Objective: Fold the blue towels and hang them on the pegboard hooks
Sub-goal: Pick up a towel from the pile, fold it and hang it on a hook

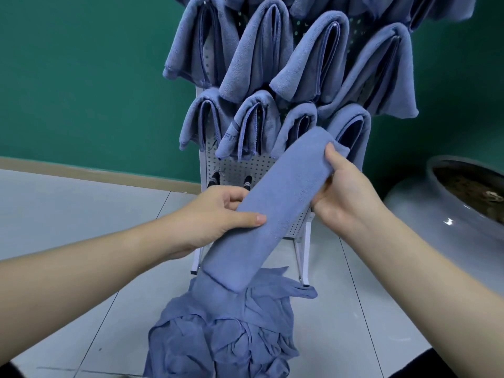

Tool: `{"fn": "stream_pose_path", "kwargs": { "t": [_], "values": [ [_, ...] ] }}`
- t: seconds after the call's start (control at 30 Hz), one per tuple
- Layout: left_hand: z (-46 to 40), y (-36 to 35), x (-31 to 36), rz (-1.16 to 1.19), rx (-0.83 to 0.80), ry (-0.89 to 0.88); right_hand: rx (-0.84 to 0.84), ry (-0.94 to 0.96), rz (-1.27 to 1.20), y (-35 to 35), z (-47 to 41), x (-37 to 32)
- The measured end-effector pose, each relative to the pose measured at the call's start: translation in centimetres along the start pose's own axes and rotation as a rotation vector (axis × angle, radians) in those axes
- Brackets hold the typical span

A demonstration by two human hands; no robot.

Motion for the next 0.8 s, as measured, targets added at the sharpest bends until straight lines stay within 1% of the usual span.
{"fn": "stream_pose_path", "kwargs": {
  "t": [0.07,0.13,0.2,0.27,0.37,0.43,0.47,0.5,0.53,0.57,0.63,0.7,0.77,0.8],
  "values": [
    [0.2,0.6,0.2,0.002,-0.001,0.021,0.092,-0.003,0.073,0.8,-0.9,0.1],
    [0.5,1.6,0.8,0.013,0.021,-0.006,0.133,-0.013,0.178,1.5,-1.6,0.2],
    [0.8,2.9,1.7,0.029,0.087,-0.072,0.122,-0.020,0.251,2.0,-2.1,0.2],
    [0.9,4.2,2.9,0.067,0.138,-0.125,0.077,-0.004,0.350,2.4,-2.4,0.1],
    [1.3,5.6,4.1,0.141,0.132,-0.133,-0.027,0.067,0.616,2.6,-2.3,0.3],
    [1.5,5.9,4.2,0.177,0.111,-0.123,-0.028,0.204,0.761,2.8,-2.2,0.7],
    [1.6,5.9,4.2,0.192,0.102,-0.119,-0.003,0.318,0.810,2.8,-2.2,0.8],
    [1.6,6.0,4.2,0.205,0.094,-0.116,0.009,0.471,0.853,2.7,-1.9,0.8],
    [1.6,6.1,4.1,0.218,0.087,-0.114,-0.029,0.650,0.892,2.5,-1.5,0.8],
    [1.6,6.1,4.1,0.235,0.082,-0.114,-0.126,0.811,0.935,2.3,-0.9,0.9],
    [1.6,6.1,4.1,0.272,0.078,-0.119,-0.359,1.026,1.063,1.7,0.9,1.3],
    [1.7,5.7,4.1,0.301,0.066,-0.126,-0.468,1.143,1.169,1.1,2.2,2.1],
    [1.7,5.3,4.2,0.315,0.051,-0.124,-0.478,1.211,1.148,0.5,2.7,3.0],
    [1.7,5.1,4.2,0.318,0.046,-0.121,-0.467,1.211,1.103,0.2,2.8,3.4]
  ]
}}
Point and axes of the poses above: each hand's wrist, its own z-axis away from the middle knuckle, its own y-axis out of the back of the hand, x = y × z, the point moved 1 cm from there along -z, towards the middle knuckle, and after that the axes turned 12 degrees about x, right-handed, at the moved point
